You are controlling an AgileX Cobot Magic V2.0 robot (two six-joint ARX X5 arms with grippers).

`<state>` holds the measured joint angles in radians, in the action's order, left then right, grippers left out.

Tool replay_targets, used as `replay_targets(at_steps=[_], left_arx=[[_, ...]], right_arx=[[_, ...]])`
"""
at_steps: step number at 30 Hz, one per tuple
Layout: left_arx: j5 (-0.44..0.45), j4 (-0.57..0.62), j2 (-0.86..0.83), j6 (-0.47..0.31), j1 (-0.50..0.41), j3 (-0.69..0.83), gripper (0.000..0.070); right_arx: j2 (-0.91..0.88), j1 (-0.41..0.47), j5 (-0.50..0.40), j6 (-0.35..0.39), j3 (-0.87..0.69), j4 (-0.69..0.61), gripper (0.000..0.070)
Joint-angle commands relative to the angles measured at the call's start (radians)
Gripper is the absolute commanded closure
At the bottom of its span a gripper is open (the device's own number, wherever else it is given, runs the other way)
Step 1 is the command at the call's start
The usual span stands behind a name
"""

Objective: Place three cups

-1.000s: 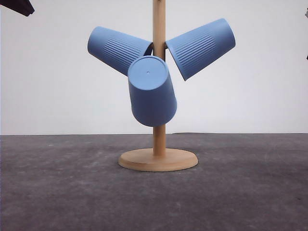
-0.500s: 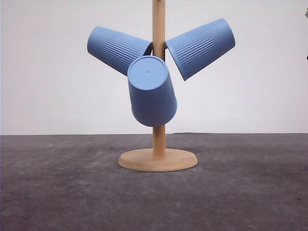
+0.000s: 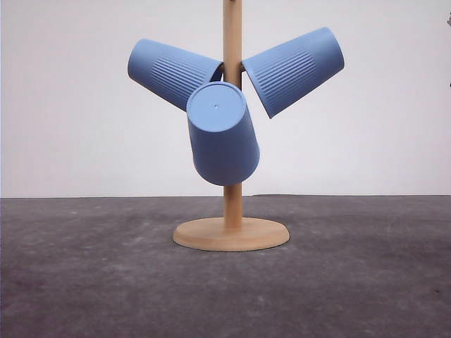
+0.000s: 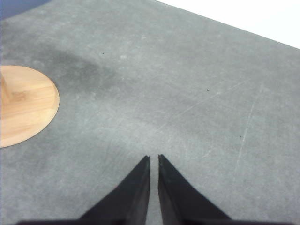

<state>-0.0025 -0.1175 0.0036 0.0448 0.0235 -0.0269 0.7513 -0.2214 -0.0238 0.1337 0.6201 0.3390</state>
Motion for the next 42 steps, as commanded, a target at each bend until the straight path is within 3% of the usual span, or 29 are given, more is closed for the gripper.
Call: replay_targets(at_steps=[1,18,21,25,32,38,42], left_arx=[[-0.003,0.006,-0.001,-0.004,0.000,0.015,0.0700],[-0.003,0.007,0.002,-0.003,0.000,0.014,0.0700],[-0.003,0.007,0.002,-0.003,0.000,0.014,0.0700],[-0.003,0.007,0.002,-0.003,0.000,0.014,0.0700],[-0.003,0.007,0.002,-0.003,0.000,0.014,0.0700],[-0.003,0.007,0.002,-0.003,0.000,0.014,0.0700],[-0.003,0.008,0.002,-0.003,0.000,0.014,0.0700]], right_arx=[[0.005,-0.003,-0.003,0.006,0.010,-0.010,0.0670],[0.005,-0.003,-0.003,0.006,0.010,-0.010,0.0670],[-0.007,-0.001,-0.017,0.044,0.008,-0.002,0.0670],[-0.134,0.031,-0.033,-0.070,-0.101,-0.014,0.0671],[-0.518,0.110,-0.055,-0.142,-0.455,-0.136,0.0671],[-0.715,0.171,-0.045,-0.148,-0.585,-0.143,0.0670],[-0.748,0.207,-0.007,-0.126,-0.608,-0.197,0.0670]])
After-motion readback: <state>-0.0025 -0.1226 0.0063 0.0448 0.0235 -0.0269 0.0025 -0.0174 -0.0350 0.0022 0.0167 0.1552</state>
